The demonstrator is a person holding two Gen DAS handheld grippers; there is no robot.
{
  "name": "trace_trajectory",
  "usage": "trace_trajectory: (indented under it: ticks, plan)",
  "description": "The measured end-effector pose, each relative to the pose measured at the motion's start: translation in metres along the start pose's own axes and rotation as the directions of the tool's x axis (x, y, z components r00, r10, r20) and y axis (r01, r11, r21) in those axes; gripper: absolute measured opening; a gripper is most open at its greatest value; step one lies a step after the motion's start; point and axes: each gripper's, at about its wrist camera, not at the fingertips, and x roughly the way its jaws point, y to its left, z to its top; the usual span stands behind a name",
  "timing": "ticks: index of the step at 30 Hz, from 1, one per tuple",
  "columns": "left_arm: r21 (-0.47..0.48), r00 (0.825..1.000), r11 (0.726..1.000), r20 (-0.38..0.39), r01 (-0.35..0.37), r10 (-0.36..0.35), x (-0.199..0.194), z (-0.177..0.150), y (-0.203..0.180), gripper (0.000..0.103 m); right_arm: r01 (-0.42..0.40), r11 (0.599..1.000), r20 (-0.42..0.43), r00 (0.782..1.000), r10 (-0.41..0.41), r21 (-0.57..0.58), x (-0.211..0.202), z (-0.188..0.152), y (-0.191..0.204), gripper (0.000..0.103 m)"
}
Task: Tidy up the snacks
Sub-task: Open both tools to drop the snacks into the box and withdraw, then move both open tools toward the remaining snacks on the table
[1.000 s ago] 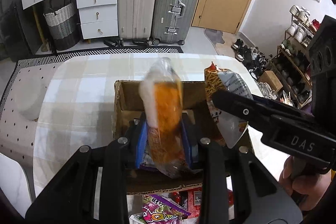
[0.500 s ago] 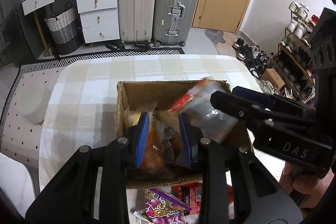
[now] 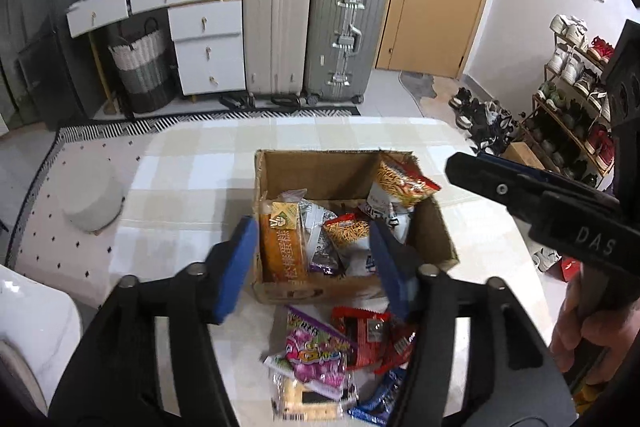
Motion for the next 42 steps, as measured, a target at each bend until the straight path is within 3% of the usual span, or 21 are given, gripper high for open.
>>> trace_trajectory:
  ticks: [2,4,13,15,19,21,26,32,35,39,42]
  plan:
    - [-0.005,1.000,1.000,0.021,-0.005,0.005,-0.021,-0.005,-0.002,0.074,-0.006,1.000,0.017,1.000,0.006,-0.001,-0.019,-0.002,0.005,0.053]
    - [-0.017,0.999,1.000,0.044,-0.003,0.004,-0.044,-0.010,-0.002,0.080,-0.021,1.000,0.040,0.999,0.021,0.003,-0.042,-0.005,0.011,0.053]
    - [-0.027,0.996,0.999,0.091,0.030,-0.028,-0.129,-0.055,-0.011,0.081,-0.065,0.996,0.170,0.983,0.074,-0.061,-0.134,-0.051,0.048,0.067]
    - [-0.029,0.994,0.999,0.107,0.026,-0.023,-0.145,-0.071,-0.013,0.085,-0.076,0.995,0.189,0.978,0.086,-0.063,-0.146,-0.065,0.052,0.067]
    - [-0.035,0.989,0.999,0.149,0.025,-0.020,-0.169,-0.105,-0.016,0.097,-0.092,0.994,0.234,0.967,0.103,-0.057,-0.171,-0.101,0.059,0.082]
    - [-0.038,0.982,0.999,0.187,0.021,-0.014,-0.184,-0.124,-0.016,0.102,-0.095,0.993,0.262,0.959,0.108,-0.064,-0.181,-0.118,0.061,0.084]
    - [-0.033,0.965,0.999,0.263,-0.008,0.017,-0.207,-0.162,-0.021,0.102,-0.083,0.993,0.311,0.945,0.104,-0.079,-0.192,-0.153,0.060,0.096]
    - [-0.053,0.942,0.998,0.330,-0.043,0.058,-0.219,-0.205,-0.027,0.102,-0.095,0.989,0.321,0.938,0.128,-0.116,-0.181,-0.192,0.060,0.096]
    - [-0.039,0.946,0.999,0.319,-0.038,0.048,-0.209,-0.214,-0.032,0.102,-0.080,0.986,0.306,0.944,0.122,-0.145,-0.167,-0.205,0.060,0.096]
    - [0.021,0.948,0.995,0.308,-0.096,0.085,-0.187,-0.228,-0.044,0.102,-0.068,0.985,0.300,0.947,0.114,-0.161,-0.152,-0.225,0.052,0.096]
    - [0.041,0.952,0.994,0.296,-0.098,0.082,-0.168,-0.238,-0.046,0.102,-0.077,0.990,0.243,0.965,0.103,-0.116,-0.139,-0.235,0.038,0.096]
